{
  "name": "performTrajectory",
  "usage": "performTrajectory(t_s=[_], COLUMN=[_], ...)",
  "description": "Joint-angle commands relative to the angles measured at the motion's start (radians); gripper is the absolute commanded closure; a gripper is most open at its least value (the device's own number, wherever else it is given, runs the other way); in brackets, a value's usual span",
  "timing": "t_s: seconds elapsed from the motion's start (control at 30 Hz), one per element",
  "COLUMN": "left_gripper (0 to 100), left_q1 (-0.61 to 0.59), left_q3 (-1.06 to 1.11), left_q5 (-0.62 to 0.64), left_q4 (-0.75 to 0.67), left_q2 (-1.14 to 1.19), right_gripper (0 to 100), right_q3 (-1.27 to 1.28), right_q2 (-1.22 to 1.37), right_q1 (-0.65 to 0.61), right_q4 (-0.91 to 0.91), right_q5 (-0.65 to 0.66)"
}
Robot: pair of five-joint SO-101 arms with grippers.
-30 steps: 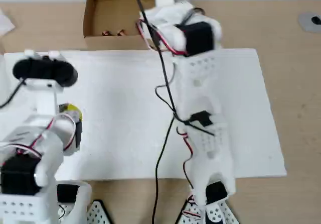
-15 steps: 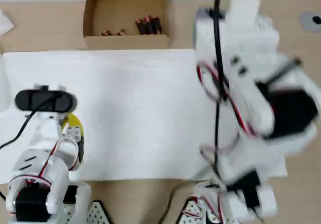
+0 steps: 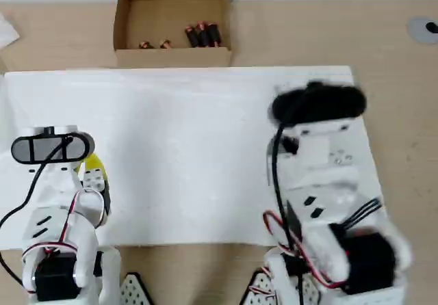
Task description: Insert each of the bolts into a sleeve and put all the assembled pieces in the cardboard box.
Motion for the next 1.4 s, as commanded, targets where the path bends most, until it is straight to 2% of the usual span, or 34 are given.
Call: performTrajectory(t_s=[0.0, 0.13, 0.37, 0.47, 0.77, 0.93, 1.37], left_gripper=[99, 99, 99, 99, 99, 99, 99], left_q1=[-0.015, -0.015, -0.08, -0.123, -0.17, -0.219, -0.227], left_q3=[0.011, 0.057, 0.172, 0.216, 0.394, 0.393, 0.396], left_q5=[0.002, 0.002, 0.003, 0.008, 0.011, 0.06, 0.052], left_q4=[-0.023, -0.021, -0.021, -0.018, -0.02, -0.014, -0.021], left_q2=[-0.021, -0.024, -0.025, -0.025, -0.027, -0.027, -0.027], right_gripper=[98.8, 98.8, 98.8, 98.8, 98.8, 98.8, 98.8], right_q3=[0.321, 0.572, 0.851, 0.918, 1.064, 1.09, 1.09], right_q2=[-0.196, -0.401, -0.707, -0.677, -0.694, -0.694, -0.694], right_q1=[0.082, 0.139, 0.145, 0.145, 0.147, 0.147, 0.147], right_q4=[-0.16, -0.247, -0.25, -0.249, -0.249, -0.249, -0.249], right_q5=[0.101, 0.149, 0.261, 0.304, 0.304, 0.304, 0.308])
